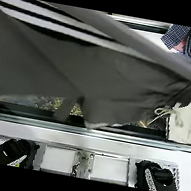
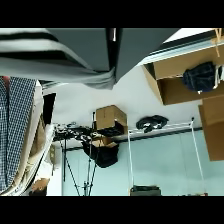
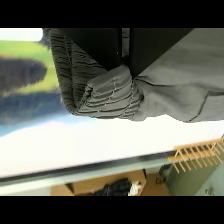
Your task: Fold the clothes and pants, and hang the long-sleeved shirts on hangers.
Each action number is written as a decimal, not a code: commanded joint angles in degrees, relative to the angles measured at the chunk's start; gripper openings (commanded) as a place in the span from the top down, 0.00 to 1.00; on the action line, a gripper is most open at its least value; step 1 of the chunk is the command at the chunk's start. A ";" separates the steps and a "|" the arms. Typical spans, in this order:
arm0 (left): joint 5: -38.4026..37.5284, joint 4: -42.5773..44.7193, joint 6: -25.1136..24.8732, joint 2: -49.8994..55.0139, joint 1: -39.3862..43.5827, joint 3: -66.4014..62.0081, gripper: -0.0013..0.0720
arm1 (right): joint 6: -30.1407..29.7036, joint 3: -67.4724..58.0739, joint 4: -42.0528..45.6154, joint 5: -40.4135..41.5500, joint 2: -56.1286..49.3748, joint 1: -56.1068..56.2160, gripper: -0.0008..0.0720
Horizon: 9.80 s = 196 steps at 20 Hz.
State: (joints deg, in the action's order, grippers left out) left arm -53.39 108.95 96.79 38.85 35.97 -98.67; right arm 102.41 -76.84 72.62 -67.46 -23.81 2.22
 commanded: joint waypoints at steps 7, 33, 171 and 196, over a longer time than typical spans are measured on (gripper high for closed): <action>-1.09 -16.48 5.38 28.13 -22.73 -0.35 0.98 | 2.93 0.13 -6.19 -13.27 -24.30 0.04 0.96; -5.09 -25.16 -8.94 17.42 -21.40 48.30 0.98 | -9.64 15.56 8.28 -1.14 -43.60 0.07 0.96; -5.55 -46.10 -7.06 17.05 -34.64 47.10 0.98 | -25.46 15.87 -15.28 12.22 -50.31 31.06 0.00; -3.06 -50.49 -7.04 17.35 -24.81 52.02 0.98 | -53.68 23.67 -59.67 20.48 -68.50 26.80 0.96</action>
State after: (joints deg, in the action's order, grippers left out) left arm -56.82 58.92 89.89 53.69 6.98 -45.23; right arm 50.22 -51.11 11.92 -47.33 -93.03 29.12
